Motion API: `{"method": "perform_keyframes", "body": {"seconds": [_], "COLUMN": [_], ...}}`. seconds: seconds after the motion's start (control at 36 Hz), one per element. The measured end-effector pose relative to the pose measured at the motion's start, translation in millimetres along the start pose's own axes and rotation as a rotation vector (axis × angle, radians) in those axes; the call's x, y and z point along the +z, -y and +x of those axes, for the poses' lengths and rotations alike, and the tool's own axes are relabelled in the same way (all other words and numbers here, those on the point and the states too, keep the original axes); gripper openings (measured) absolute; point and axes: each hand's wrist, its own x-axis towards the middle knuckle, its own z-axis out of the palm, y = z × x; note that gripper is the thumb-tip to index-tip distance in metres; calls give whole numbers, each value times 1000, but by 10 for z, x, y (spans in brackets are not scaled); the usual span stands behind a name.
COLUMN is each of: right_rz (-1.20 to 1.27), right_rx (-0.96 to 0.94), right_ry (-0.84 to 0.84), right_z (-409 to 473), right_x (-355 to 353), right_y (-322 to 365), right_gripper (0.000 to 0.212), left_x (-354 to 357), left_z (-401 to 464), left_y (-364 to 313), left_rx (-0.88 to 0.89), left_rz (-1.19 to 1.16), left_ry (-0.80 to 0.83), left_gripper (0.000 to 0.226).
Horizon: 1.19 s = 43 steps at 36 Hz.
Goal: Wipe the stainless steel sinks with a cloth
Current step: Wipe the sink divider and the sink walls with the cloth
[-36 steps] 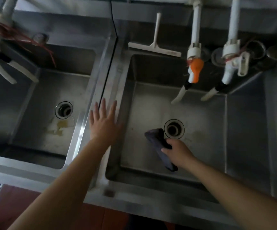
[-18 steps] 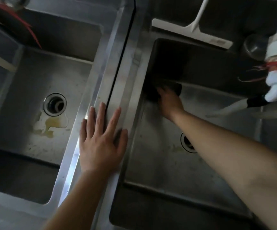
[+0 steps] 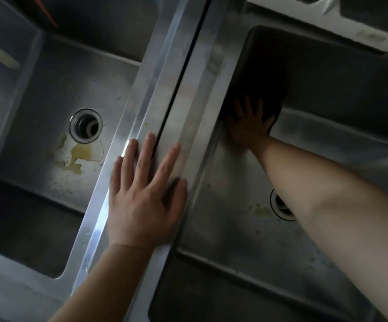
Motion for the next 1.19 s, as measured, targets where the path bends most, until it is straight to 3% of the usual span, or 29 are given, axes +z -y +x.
{"method": "perform_keyframes", "body": {"seconds": [0.25, 0.53, 0.72, 0.78, 0.86, 0.97, 1.08, 1.19], "right_rz": [-125, -401, -468, -451, -334, -168, -69, -15], "right_rx": [-196, -864, -1087, -1023, -697, -242, -106, -95], "right_ry": [48, 155, 103, 23, -27, 107, 115, 134], "right_z": [-588, -2718, -2247, -1942, -1422, -963, -1125, -1497], "right_x": [556, 1638, 1330, 1149, 845, 692, 838, 1120], "right_y": [-216, -416, -565, -636, -654, -479, -114, 53], "right_gripper": [71, 61, 50, 43, 48, 59, 63, 67], "left_x": [-80, -95, -85, -85, -79, -62, -58, -51], "left_z": [3, -7, -14, -17, -9, -7, -6, -17], "left_y": [-39, -77, -84, -73, -49, -36, -23, -29], "left_rx": [-15, -32, -31, -30, -24, -14, -9, -2], "left_rz": [-10, -3, 5, 2, 1, 7, 14, 9], "left_ry": [63, 51, 42, 43, 38, 33, 40, 28], "left_gripper": [62, 61, 60, 60, 60, 60, 60, 60]}}
